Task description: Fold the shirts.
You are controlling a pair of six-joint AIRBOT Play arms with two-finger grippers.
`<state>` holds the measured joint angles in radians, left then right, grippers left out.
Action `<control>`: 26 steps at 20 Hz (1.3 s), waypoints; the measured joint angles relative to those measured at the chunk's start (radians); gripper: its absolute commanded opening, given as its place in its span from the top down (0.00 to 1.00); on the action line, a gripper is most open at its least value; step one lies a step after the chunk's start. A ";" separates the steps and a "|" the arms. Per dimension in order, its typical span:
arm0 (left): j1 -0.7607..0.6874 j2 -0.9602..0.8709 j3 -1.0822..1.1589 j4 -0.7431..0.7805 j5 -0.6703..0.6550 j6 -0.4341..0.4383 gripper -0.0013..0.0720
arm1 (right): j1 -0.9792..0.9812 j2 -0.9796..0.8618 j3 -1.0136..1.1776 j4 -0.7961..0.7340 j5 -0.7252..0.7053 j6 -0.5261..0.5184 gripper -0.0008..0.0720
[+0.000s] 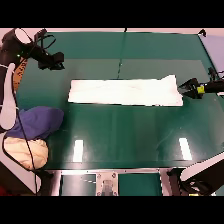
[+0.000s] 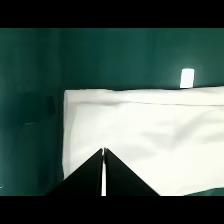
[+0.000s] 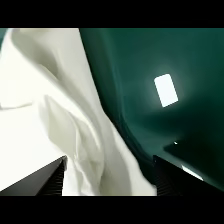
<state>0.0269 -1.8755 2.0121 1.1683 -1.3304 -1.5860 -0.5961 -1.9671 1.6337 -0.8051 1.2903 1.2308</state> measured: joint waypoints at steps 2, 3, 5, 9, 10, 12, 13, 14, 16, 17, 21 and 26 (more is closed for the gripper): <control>-0.003 0.000 0.002 -0.036 -0.005 0.014 0.92 | 0.011 -0.037 0.004 0.058 0.025 -0.016 0.16; -0.005 -0.001 0.002 -0.046 -0.008 0.021 0.92 | 0.022 -0.053 0.005 0.076 0.035 -0.023 0.24; -0.026 -0.003 0.000 -0.059 -0.005 0.041 0.92 | 0.047 -0.080 0.007 0.080 0.039 -0.030 0.66; -0.107 -0.027 -0.016 -0.073 0.037 0.065 0.92 | 0.091 -0.103 0.026 0.086 0.052 -0.034 0.96; -0.133 -0.040 -0.018 -0.074 0.050 0.067 0.92 | 0.098 -0.103 0.041 0.082 0.060 -0.034 0.96; -0.198 -0.075 -0.020 -0.080 0.085 0.071 0.92 | 0.106 -0.087 0.068 0.063 0.091 -0.027 0.96; -0.232 -0.093 -0.021 -0.084 0.106 0.073 0.92 | 0.107 -0.063 0.081 0.073 0.112 -0.020 0.97; -0.270 -0.114 -0.021 -0.088 0.134 0.073 0.92 | 0.109 -0.032 0.090 0.084 0.129 -0.014 0.97; -0.355 -0.156 -0.022 -0.113 0.201 0.075 0.92 | 0.119 0.038 0.100 0.085 0.159 -0.001 0.97; -0.396 -0.176 -0.021 -0.126 0.242 0.076 0.92 | 0.124 0.084 0.104 0.089 0.174 0.011 0.97; -0.552 -0.257 -0.021 -0.204 0.427 0.076 0.92 | 0.167 0.250 0.110 0.096 0.221 0.048 0.96; -0.667 -0.334 -0.018 -0.324 0.558 0.089 0.91 | 0.226 0.388 0.132 0.099 0.243 0.066 0.96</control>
<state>-0.6399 -2.2093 1.9945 0.8440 -0.7719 -1.4971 -0.3702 -1.5795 1.7660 -0.7063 1.5333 1.2964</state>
